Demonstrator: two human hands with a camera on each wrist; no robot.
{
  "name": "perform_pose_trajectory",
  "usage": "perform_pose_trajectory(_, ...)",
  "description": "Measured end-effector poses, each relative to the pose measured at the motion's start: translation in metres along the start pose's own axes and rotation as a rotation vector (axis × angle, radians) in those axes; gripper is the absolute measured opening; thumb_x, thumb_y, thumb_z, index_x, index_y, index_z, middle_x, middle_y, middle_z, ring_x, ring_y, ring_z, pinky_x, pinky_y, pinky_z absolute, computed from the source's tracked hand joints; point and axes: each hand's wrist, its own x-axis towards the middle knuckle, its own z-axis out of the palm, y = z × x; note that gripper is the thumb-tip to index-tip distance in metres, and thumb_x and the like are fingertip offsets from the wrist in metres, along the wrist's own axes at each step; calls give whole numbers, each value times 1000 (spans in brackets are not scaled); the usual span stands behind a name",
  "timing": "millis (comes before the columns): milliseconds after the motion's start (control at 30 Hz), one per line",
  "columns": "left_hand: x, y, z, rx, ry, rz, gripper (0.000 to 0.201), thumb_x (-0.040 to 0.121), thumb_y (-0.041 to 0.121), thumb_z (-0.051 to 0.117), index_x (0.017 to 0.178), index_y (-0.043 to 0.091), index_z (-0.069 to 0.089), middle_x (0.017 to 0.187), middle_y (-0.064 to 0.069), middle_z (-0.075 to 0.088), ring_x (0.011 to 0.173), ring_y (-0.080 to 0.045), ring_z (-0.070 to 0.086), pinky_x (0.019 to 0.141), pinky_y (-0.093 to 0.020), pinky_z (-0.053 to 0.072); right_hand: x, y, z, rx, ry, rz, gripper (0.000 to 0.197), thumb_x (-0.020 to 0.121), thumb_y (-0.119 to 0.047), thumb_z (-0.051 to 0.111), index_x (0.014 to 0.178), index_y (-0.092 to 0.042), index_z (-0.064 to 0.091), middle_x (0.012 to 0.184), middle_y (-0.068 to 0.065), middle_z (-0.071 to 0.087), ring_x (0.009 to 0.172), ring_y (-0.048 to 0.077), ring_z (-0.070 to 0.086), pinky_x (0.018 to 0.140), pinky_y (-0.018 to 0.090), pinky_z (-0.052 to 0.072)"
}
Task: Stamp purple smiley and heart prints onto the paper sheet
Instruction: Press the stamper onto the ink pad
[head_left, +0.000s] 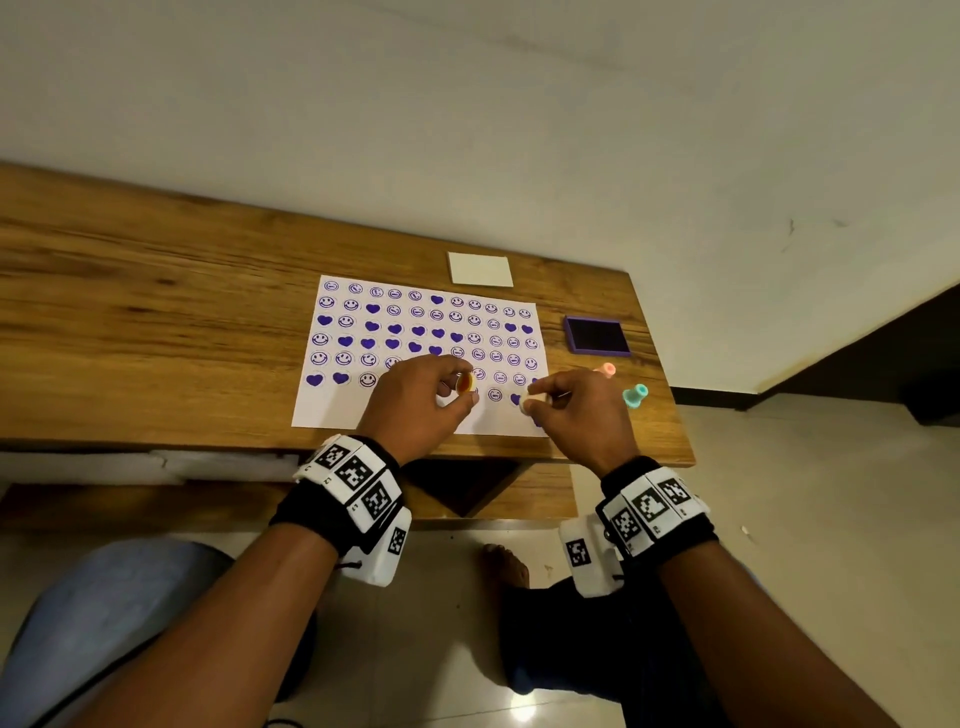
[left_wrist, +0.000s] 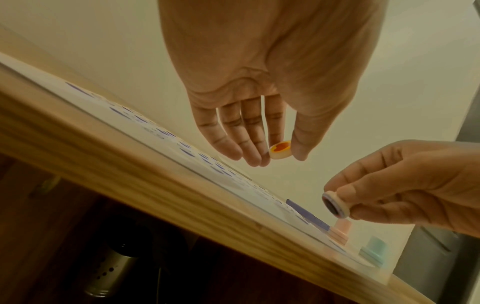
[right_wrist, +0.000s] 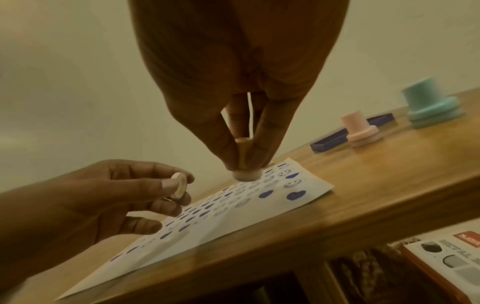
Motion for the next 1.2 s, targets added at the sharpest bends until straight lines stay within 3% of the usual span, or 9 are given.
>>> perform_pose_trajectory(100,-1,1,0,22,-15,3,34,84,34,70,116,24,66,100,5,70,87,-7,64,80,-25,51,1,-8,6,-134,-40,8,22,84,-23,76,105,-17,77,107,-1,74,95,9,64,87,32,55)
perform_pose_trajectory(233,-1,1,2,34,-20,1,35,84,34,70,117,24,66,100,5,70,88,-8,64,80,-23,50,0,-14,12,-234,-68,50,22,86,-23,74,108,-18,76,114,0,72,108,15,62,91,31,52)
perform_pose_trajectory(500,0,-3,7,73,-39,5,37,84,38,69,118,24,65,101,4,71,87,-8,64,80,-25,51,0,-19,22,-366,-96,71,23,86,-25,72,108,-19,76,116,2,71,112,21,61,96,35,48)
perform_pose_trajectory(733,-2,-8,10,58,-60,-12,40,85,35,69,122,21,64,106,1,70,89,-10,64,82,-26,52,19,-34,25,-500,-162,93,25,77,-21,75,101,-13,73,104,5,70,97,23,63,71,27,41)
perform_pose_trajectory(933,-4,-11,11,76,-62,-17,37,84,35,70,119,24,65,99,4,69,86,-9,64,82,-30,54,26,-41,22,-579,-181,66,15,83,-22,68,88,-12,58,100,10,67,96,28,62,68,29,38)
perform_pose_trajectory(1100,-4,-12,10,49,-71,-31,37,84,35,70,119,22,65,100,4,69,87,-10,64,82,-27,52,29,-45,21,-579,-226,75,21,83,-23,69,99,-11,65,100,10,66,84,24,55,65,30,39)
perform_pose_trajectory(1200,-5,-11,10,40,-67,-33,38,83,34,71,118,21,66,99,3,69,87,-10,64,82,-27,52,25,-48,21,-619,-215,49,23,84,-25,69,101,-11,64,101,10,66,92,25,60,66,31,39)
